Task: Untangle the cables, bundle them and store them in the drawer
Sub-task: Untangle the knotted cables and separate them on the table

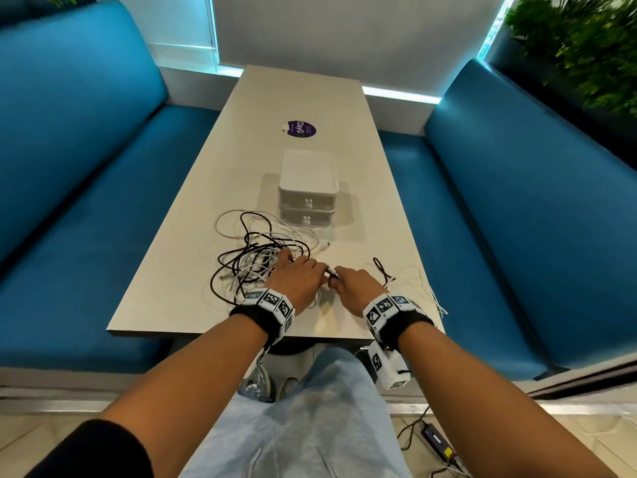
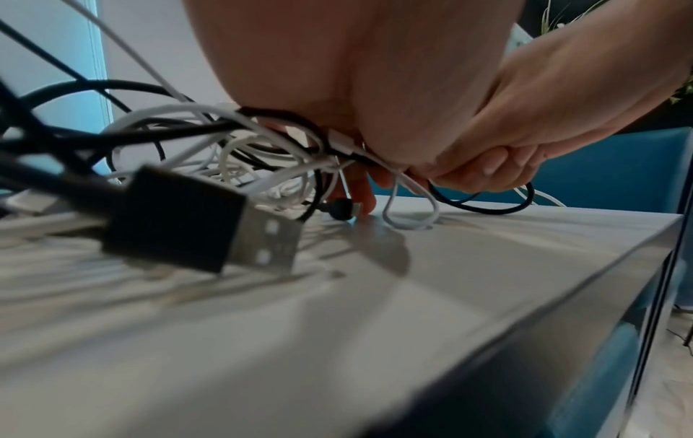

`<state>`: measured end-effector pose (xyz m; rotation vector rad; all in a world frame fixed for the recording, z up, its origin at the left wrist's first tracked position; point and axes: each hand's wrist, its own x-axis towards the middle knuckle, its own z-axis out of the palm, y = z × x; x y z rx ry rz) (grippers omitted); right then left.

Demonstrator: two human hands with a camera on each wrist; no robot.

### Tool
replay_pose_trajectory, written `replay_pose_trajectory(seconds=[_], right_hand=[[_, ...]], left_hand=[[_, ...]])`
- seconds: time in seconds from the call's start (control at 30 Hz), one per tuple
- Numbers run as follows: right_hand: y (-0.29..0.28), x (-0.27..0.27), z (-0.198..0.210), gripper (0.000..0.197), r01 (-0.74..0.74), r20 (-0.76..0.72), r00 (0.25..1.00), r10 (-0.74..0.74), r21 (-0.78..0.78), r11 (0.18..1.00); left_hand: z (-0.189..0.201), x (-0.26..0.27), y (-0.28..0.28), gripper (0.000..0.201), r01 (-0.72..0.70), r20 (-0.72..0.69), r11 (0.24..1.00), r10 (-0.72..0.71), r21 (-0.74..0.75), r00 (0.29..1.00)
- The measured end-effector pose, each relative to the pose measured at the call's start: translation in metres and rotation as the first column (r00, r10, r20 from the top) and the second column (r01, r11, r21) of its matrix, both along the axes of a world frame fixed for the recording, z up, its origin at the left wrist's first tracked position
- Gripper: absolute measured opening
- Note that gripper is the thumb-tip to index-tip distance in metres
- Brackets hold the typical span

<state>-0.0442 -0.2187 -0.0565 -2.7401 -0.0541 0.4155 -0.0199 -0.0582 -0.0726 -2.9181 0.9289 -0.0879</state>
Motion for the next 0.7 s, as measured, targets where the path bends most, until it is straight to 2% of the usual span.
replay_pose_trajectory(seconds=[0.1,0.23,0.37,0.47,0.53,0.7], right_hand=[[-0.006,0.000,0.004,0.025,-0.033,0.024,0.999,0.037,-0.137,0.990],[-0.016,0.002,0.010,0.022,-0.031,0.060,0.997,0.048,-0.269,0.963],[-0.053,-0.001,0.015,0.022,0.089,0.041,0.996,-0.080,-0.340,0.936],[-0.078,-0.004,0.017,0.026,0.178,0.024,0.983,-0.184,-0.399,0.900],[-0.078,-0.004,0.018,0.026,0.228,0.047,0.973,-0.228,-0.390,0.892],[-0.057,0.000,0.016,0.028,0.354,0.186,0.929,-0.319,-0.197,0.914]], left_hand=[[0.000,0.000,0.001,0.021,0.028,0.020,0.999,-0.028,0.036,0.999],[0.000,0.002,0.002,0.027,-0.022,0.046,1.000,0.021,0.022,0.999],[-0.004,0.004,0.012,0.027,-0.064,0.062,0.998,0.064,-0.007,0.996],[-0.006,0.003,0.015,0.025,-0.038,0.056,0.999,0.038,0.000,0.998],[-0.006,0.001,0.009,0.025,-0.040,0.045,0.999,0.038,0.032,0.998],[0.001,0.000,0.002,0.024,-0.076,0.030,0.997,0.076,0.022,0.997]])
